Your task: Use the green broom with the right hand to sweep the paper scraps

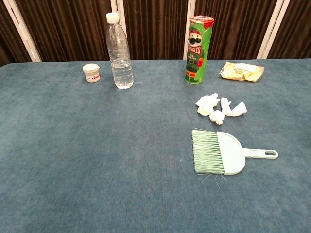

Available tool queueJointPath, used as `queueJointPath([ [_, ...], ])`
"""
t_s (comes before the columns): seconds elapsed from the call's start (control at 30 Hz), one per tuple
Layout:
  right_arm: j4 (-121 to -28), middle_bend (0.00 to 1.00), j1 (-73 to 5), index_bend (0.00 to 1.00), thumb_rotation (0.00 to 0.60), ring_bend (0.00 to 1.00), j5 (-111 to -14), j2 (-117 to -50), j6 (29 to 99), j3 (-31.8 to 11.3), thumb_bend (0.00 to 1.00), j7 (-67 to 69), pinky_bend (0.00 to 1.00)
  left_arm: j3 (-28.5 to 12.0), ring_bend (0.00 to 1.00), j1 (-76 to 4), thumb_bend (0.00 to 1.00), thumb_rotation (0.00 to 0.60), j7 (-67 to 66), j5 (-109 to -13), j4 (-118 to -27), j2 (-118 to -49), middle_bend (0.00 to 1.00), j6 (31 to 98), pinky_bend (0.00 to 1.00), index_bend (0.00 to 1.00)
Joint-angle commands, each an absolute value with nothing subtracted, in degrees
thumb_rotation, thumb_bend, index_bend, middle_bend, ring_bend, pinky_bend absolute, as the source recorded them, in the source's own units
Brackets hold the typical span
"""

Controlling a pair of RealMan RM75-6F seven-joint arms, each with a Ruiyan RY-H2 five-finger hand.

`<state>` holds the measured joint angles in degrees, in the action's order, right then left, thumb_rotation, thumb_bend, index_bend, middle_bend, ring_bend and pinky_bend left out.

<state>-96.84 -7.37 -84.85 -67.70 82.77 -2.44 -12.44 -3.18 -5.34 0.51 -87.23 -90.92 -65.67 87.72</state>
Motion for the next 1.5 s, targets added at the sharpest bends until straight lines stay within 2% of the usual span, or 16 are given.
queueJointPath([
  [0.03,-96.48,0.00,-7.13,0.00,0.600,0.00,-85.28,-68.05,83.32,-2.53,0.29,-12.28,0.00,-3.16,0.00,-5.33,0.00,0.600,0.50,-87.24,-90.95,-65.64,0.00,87.71,0.03,0.00],
  [0.4,-98.44,0.01,-8.10,0.00,0.600,0.01,-84.88,-67.50,81.70,-3.20,0.29,-12.14,0.02,-3.17,0.00,-5.14,0.00,0.600,0.87,-87.64,-90.98,-65.63,0.00,88.30,0.03,0.00],
  [0.47,-98.83,0.14,-8.71,0.00,0.600,0.15,-84.89,-67.49,81.19,-3.67,0.29,-12.15,0.19,-3.22,0.00,-5.11,0.00,0.600,1.03,-87.63,-90.98,-65.67,0.00,88.41,0.03,0.00],
  [0.5,-99.00,0.28,-9.18,0.00,0.600,0.29,-84.74,-67.47,80.87,-4.14,0.29,-12.48,0.35,-3.23,0.00,-5.09,0.00,0.600,1.13,-87.63,-90.97,-65.66,0.00,88.45,0.03,0.00],
  [0.53,-99.11,0.48,-9.95,0.01,0.600,0.50,-84.38,-67.51,80.40,-4.96,0.29,-13.25,0.54,-3.21,0.00,-5.06,0.00,0.600,1.26,-87.62,-90.95,-65.64,0.00,88.46,0.03,0.00],
  [0.57,-99.14,0.66,-10.41,0.04,0.600,0.68,-84.03,-67.58,79.99,-5.42,0.29,-13.68,0.67,-3.21,0.00,-5.05,0.00,0.600,1.33,-87.65,-90.93,-65.63,0.00,88.49,0.03,0.00],
  [0.63,-99.62,0.85,-11.65,0.11,0.600,0.86,-82.36,-68.06,78.28,-6.36,0.29,-15.43,0.78,-3.33,0.00,-5.01,0.00,0.600,1.59,-87.83,-90.88,-65.66,0.00,88.86,0.03,0.00],
  [0.73,-100.00,0.97,-13.58,0.23,0.600,0.98,-79.35,-68.66,74.96,-7.26,0.29,-18.75,0.88,-3.45,0.00,-5.01,0.00,0.600,1.86,-88.06,-90.82,-65.78,0.00,89.20,0.03,0.00],
  [0.83,-100.20,1.00,-15.74,0.33,0.600,1.00,-76.29,-70.15,71.32,-7.80,0.29,-22.29,0.94,-3.47,0.00,-5.10,0.00,0.600,1.91,-88.30,-90.74,-65.82,0.00,89.25,0.03,0.00],
  [1.0,-100.79,1.00,-18.90,0.42,0.600,1.00,-69.96,-72.72,66.23,-8.67,0.29,-27.53,0.96,-3.43,0.00,-5.12,0.00,0.600,2.16,-88.28,-90.66,-65.77,0.00,89.13,0.03,0.00],
  [1.2,-100.42,1.00,-21.64,0.44,0.600,1.00,-62.23,-77.84,64.58,-8.96,0.29,-34.18,0.96,-3.36,0.00,-5.19,0.00,0.600,2.77,-88.54,-90.52,-65.62,0.00,89.08,0.03,0.00],
  [1.5,-98.42,1.00,-23.72,0.46,0.600,1.00,-58.20,-83.64,64.38,-8.00,0.29,-37.26,0.96,-3.32,0.00,-5.47,0.00,0.600,3.05,-88.57,-90.46,-65.52,0.00,88.58,0.03,0.00],
])
